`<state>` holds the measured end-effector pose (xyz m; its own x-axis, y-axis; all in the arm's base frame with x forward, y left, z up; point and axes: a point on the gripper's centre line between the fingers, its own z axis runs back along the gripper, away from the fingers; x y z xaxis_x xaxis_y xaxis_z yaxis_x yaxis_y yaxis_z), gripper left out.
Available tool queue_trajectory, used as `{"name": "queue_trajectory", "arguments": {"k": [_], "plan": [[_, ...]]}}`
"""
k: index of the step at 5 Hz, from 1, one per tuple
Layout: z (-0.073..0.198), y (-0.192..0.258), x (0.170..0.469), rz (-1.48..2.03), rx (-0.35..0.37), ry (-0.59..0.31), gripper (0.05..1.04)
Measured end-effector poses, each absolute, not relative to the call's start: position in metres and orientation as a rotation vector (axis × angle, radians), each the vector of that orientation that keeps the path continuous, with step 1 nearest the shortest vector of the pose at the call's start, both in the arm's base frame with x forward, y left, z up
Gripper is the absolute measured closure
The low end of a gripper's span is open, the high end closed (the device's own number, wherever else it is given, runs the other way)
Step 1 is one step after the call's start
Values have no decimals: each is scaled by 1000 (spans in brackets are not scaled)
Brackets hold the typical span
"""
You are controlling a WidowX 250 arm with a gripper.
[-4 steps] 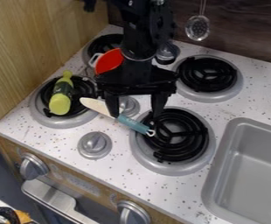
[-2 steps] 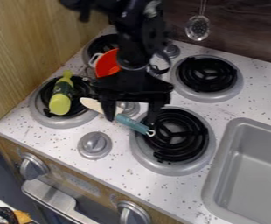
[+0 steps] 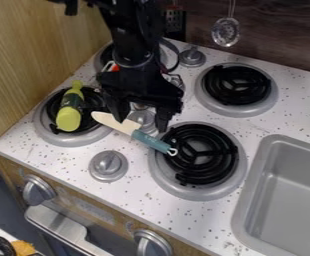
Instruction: Put the knife inside the red pot
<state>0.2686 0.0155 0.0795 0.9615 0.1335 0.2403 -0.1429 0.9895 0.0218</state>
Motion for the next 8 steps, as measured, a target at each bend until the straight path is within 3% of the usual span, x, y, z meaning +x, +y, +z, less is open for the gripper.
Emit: {"name": "queue_trajectory", "arguments": {"k": [2,3,4,5,8], "plan": [[93,7,286,-324,-80,-182,83],[85,4,290,-596,-83,-196,83],[76,-1,289,-844,-17,-224,83],[69,0,288,-1082,-11,-272,83],[44,38,272,-1260,-14,-251,83]]}}
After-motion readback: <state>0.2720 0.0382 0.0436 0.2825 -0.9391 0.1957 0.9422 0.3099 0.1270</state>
